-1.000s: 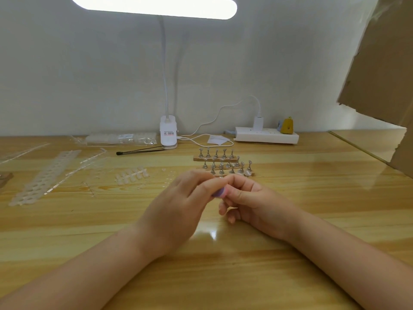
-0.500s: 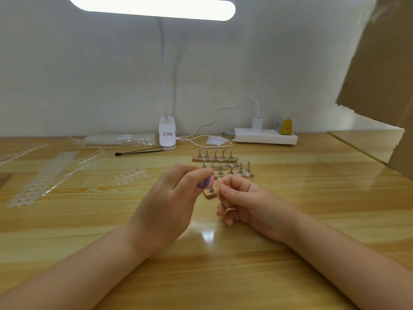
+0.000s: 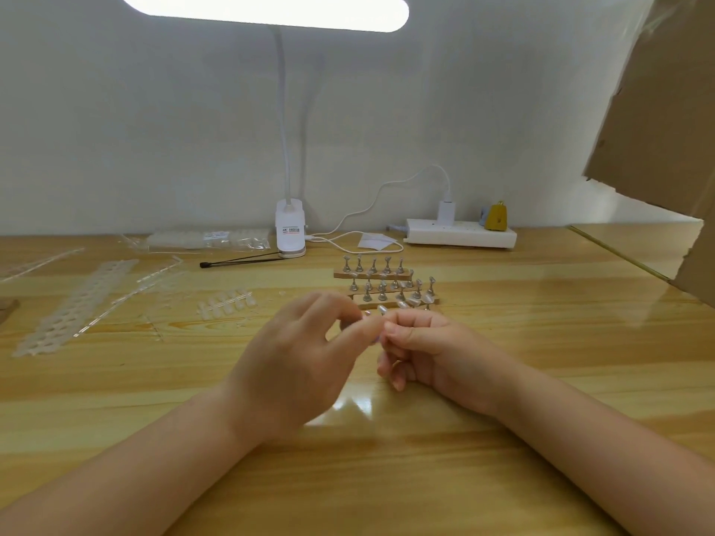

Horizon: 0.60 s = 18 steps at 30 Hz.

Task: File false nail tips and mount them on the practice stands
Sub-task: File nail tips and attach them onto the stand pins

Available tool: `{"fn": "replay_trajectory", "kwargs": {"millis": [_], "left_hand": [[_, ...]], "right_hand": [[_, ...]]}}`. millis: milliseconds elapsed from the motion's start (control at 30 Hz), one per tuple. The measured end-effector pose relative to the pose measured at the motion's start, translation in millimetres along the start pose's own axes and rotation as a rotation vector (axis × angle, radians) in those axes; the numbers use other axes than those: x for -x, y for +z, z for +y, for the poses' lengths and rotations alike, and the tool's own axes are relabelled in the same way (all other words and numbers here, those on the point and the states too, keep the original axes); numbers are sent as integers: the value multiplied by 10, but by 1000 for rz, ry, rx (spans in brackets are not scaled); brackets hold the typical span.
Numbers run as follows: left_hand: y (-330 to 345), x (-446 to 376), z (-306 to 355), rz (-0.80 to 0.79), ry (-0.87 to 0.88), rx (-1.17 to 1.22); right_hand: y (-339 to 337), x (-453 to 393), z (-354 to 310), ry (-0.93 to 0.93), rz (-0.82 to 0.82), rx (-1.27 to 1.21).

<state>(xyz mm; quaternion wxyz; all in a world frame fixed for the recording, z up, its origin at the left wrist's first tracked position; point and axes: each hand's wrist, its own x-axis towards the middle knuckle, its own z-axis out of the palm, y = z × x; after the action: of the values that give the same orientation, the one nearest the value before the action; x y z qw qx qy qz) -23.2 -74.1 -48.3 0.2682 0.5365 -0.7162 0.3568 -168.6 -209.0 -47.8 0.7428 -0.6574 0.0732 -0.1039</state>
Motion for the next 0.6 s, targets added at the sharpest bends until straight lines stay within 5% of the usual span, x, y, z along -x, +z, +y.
{"fn": "replay_trajectory", "kwargs": {"millis": [600], "left_hand": [[-3,-51,144,32,131,35]], "right_hand": [[2,30,-45,23,-64,35]]}}
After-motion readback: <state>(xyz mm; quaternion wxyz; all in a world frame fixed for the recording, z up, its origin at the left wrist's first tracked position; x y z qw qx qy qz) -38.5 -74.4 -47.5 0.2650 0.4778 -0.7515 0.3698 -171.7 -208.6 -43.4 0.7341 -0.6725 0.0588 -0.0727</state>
